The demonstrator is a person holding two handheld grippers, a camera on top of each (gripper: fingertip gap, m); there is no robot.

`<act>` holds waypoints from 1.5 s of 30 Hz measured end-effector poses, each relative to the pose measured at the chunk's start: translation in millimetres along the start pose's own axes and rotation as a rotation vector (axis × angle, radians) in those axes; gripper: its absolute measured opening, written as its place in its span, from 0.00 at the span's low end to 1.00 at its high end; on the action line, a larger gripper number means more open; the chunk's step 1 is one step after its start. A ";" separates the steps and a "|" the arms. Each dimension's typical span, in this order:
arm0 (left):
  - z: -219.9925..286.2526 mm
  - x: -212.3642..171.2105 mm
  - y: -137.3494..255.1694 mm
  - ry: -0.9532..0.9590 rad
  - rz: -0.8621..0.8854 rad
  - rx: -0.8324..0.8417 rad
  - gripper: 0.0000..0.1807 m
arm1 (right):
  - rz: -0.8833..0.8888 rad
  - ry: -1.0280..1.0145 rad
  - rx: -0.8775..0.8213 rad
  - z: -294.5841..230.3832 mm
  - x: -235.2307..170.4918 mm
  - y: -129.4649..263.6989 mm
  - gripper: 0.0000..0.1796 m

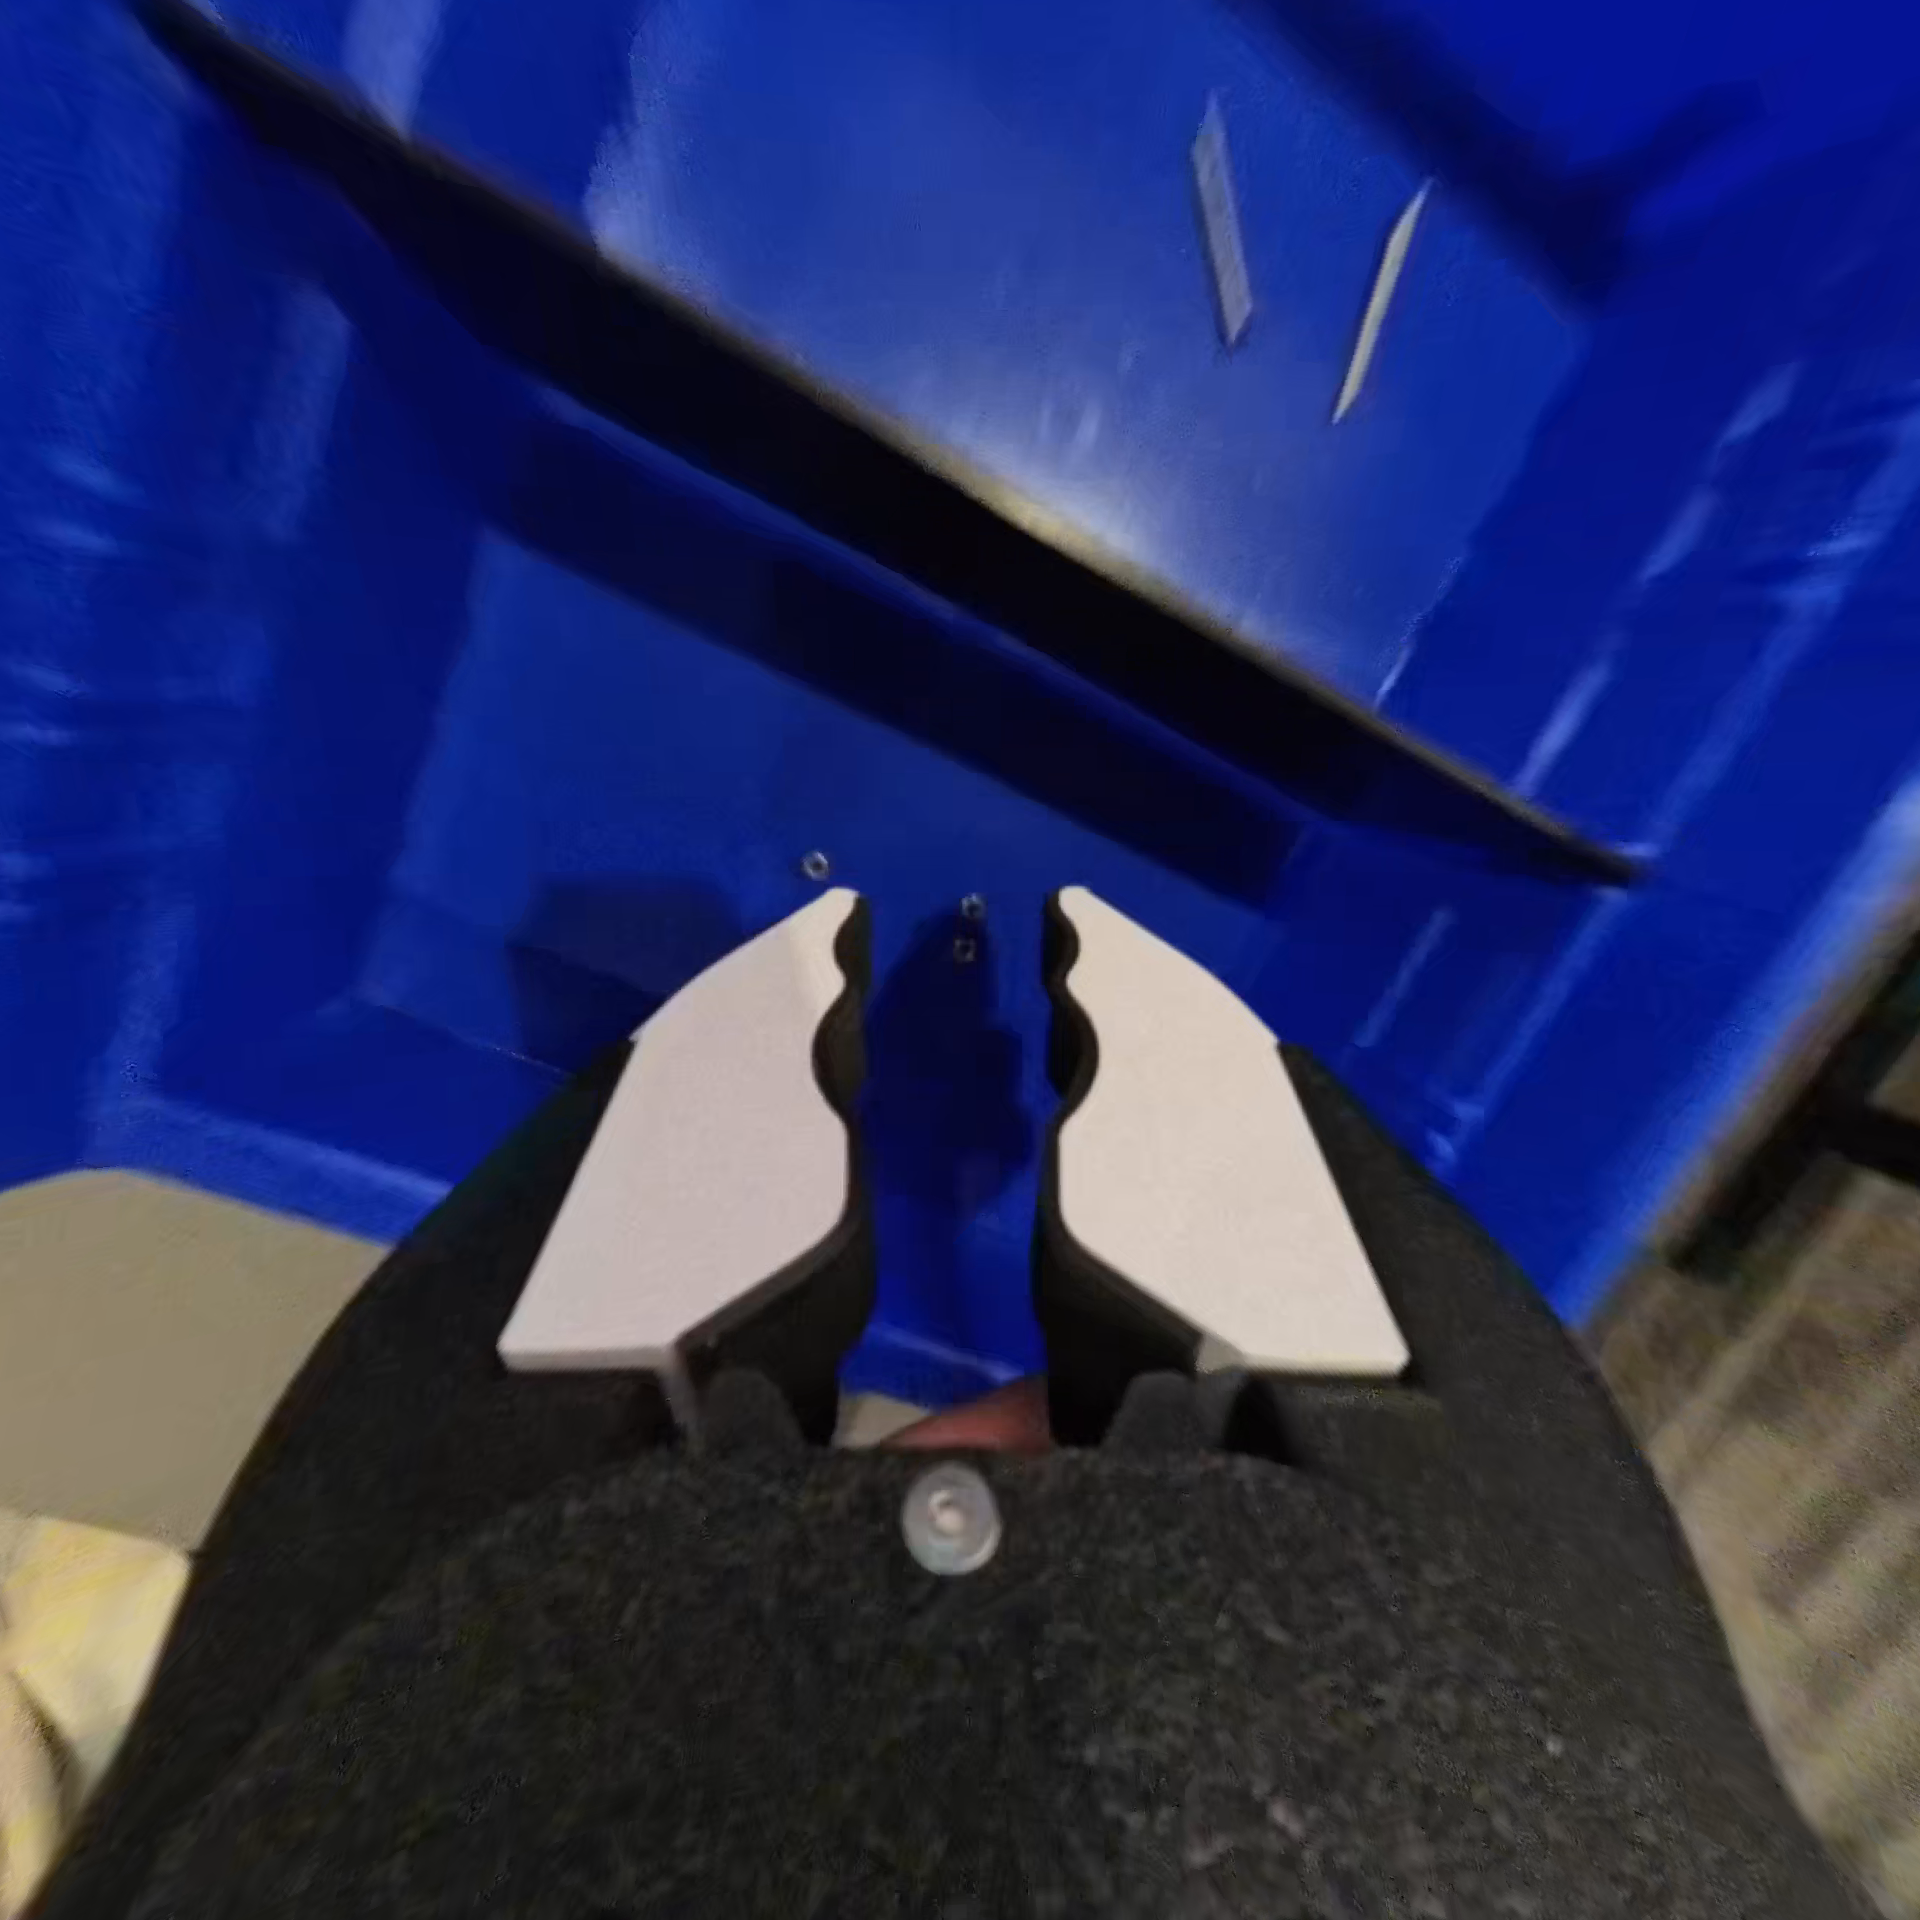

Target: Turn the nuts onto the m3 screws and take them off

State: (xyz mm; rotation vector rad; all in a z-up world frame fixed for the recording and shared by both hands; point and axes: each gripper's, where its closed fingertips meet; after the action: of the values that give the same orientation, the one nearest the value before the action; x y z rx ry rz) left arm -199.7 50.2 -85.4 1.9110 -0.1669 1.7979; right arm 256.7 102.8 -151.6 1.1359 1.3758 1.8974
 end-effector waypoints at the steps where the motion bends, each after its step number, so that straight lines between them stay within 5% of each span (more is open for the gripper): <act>1: 0.2 -0.3 0.0 -0.003 -0.003 -0.002 0.02 | 0.116 -0.016 -0.008 -4.5 15.1 21.8 0.17; 6: -4.4 -3.9 -1.0 0.004 -0.020 -0.013 0.02 | 0.885 -0.062 0.125 -101.2 88.1 143.7 0.16; 10: -8.6 -10.8 -3.8 0.008 -0.039 -0.020 0.02 | 1.180 -0.163 0.338 -201.2 95.9 134.5 0.18; 15: 6.4 -15.8 -6.7 -0.031 -0.038 -0.125 0.02 | 1.088 -0.157 0.522 -285.5 95.5 71.7 0.20; 21: 88.0 -13.3 25.6 -0.109 -0.015 -0.762 0.02 | 1.109 0.202 0.841 -345.9 93.3 86.0 0.16; 24: 100.9 -9.4 34.8 -0.102 0.008 -0.889 0.02 | 1.128 0.290 0.916 -360.0 94.1 96.1 0.13; 43: 121.5 -3.6 37.8 -0.075 0.036 -0.976 0.03 | 1.172 0.324 0.877 -372.2 98.1 97.3 0.01; 45: 115.5 1.4 35.9 -0.056 0.073 -0.923 0.13 | 1.178 0.300 0.868 -367.4 99.0 97.4 0.01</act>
State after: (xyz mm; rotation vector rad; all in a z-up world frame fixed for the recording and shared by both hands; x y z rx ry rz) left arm -110.9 -31.1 -73.8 1.2782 -0.9156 1.3319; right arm -104.3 -32.0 -75.3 2.5995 2.0344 2.2624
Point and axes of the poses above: each gripper's, where its closed fingertips meet, y back along the fingers, x out of its top, z = x × y across the jaws, and after that the axes turned 1 degree about -x, right-handed
